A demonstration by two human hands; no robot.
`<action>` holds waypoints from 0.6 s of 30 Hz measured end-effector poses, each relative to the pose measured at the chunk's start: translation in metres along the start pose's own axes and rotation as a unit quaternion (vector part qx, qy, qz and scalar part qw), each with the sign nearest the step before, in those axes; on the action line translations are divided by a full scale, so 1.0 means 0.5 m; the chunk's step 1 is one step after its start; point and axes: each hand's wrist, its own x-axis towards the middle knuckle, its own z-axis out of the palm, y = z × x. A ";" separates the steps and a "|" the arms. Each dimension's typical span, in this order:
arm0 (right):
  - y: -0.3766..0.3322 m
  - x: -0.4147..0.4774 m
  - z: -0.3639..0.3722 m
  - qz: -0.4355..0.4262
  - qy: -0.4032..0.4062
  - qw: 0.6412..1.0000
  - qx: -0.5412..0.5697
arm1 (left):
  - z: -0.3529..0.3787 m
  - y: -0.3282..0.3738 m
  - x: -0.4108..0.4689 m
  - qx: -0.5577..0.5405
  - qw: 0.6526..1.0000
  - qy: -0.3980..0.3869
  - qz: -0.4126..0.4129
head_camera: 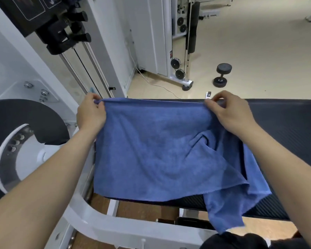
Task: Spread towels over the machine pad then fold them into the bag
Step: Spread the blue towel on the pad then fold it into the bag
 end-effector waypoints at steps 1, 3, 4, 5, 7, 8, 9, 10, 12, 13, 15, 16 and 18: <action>-0.002 -0.002 0.005 -0.017 -0.018 0.999 -0.032 | 0.003 0.009 -0.006 0.015 1.000 0.004 0.001; 0.003 -0.020 0.011 -0.048 -0.052 0.991 -0.116 | 0.014 0.035 -0.039 0.019 0.999 -0.011 0.039; 0.012 -0.035 0.008 -0.058 -0.051 0.985 -0.151 | 0.026 0.048 -0.067 0.002 0.995 -0.036 0.089; 0.023 -0.051 0.001 -0.058 -0.041 0.983 -0.171 | 0.042 0.060 -0.101 -0.015 0.986 -0.071 0.152; 0.055 -0.088 -0.025 -0.027 -0.022 0.982 -0.188 | 0.076 0.082 -0.182 -0.023 0.950 -0.132 0.283; 0.074 -0.108 -0.042 0.000 -0.020 0.980 -0.199 | 0.092 0.094 -0.221 -0.019 0.930 -0.150 0.335; 0.093 -0.130 -0.057 0.028 -0.023 0.975 -0.217 | 0.107 0.110 -0.257 -0.020 0.914 -0.163 0.372; 0.111 -0.153 -0.069 0.051 -0.031 0.970 -0.238 | 0.121 0.128 -0.288 -0.025 0.901 -0.177 0.395; 0.140 -0.197 -0.078 0.082 -0.059 0.954 -0.282 | 0.143 0.172 -0.344 -0.032 0.872 -0.200 0.445; 0.152 -0.215 -0.075 0.090 -0.071 0.946 -0.302 | 0.152 0.192 -0.368 -0.026 0.856 -0.203 0.475; 0.169 -0.241 -0.065 0.080 -0.078 0.939 -0.326 | 0.165 0.223 -0.409 -0.006 0.824 -0.204 0.529; 0.174 -0.250 -0.061 0.074 -0.075 0.940 -0.324 | 0.168 0.231 -0.427 0.006 0.809 -0.209 0.549; 0.181 -0.257 -0.053 0.077 -0.071 0.945 -0.309 | 0.172 0.236 -0.450 0.045 0.784 -0.221 0.579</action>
